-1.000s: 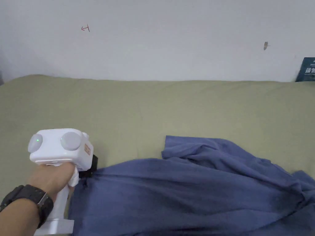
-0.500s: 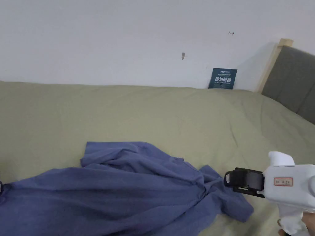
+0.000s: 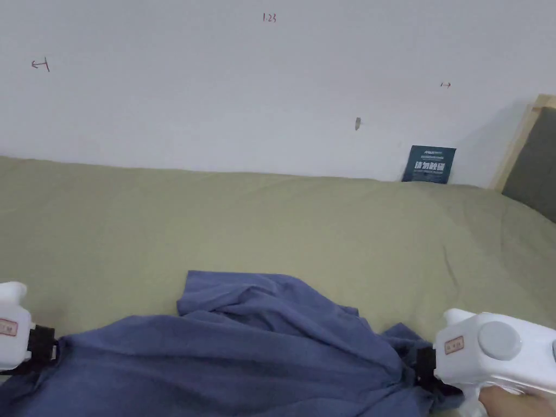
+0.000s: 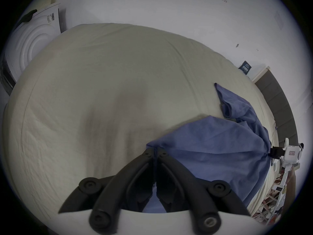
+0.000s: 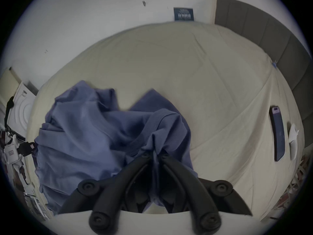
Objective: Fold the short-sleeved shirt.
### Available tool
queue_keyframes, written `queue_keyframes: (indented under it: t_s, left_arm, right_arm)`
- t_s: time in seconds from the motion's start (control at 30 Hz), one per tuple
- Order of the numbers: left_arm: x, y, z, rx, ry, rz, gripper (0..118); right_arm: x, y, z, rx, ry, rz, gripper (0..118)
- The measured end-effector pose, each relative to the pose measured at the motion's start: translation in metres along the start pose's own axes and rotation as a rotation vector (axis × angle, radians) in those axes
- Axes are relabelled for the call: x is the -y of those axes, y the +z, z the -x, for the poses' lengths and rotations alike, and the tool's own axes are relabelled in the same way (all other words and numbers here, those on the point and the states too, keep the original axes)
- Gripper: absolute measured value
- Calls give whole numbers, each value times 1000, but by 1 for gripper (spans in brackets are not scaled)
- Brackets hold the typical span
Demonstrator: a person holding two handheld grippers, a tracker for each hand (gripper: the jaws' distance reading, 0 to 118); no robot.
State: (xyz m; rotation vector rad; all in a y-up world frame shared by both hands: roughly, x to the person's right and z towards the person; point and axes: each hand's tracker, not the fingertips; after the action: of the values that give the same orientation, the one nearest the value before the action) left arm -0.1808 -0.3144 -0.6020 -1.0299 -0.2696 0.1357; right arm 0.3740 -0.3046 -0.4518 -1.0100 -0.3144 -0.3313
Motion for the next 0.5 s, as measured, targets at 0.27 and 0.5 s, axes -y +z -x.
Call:
queue_keyframes:
  t_s: [0.27,0.5]
  left_arm:
    - [-13,37,-3,91,-9,-97,0]
    - [-40,87,-10,171,-33,-209,0]
  right_arm:
    - [-9,58,15,-81,51,-144,6]
    - [-30,94,42,-156,107,-308,6]
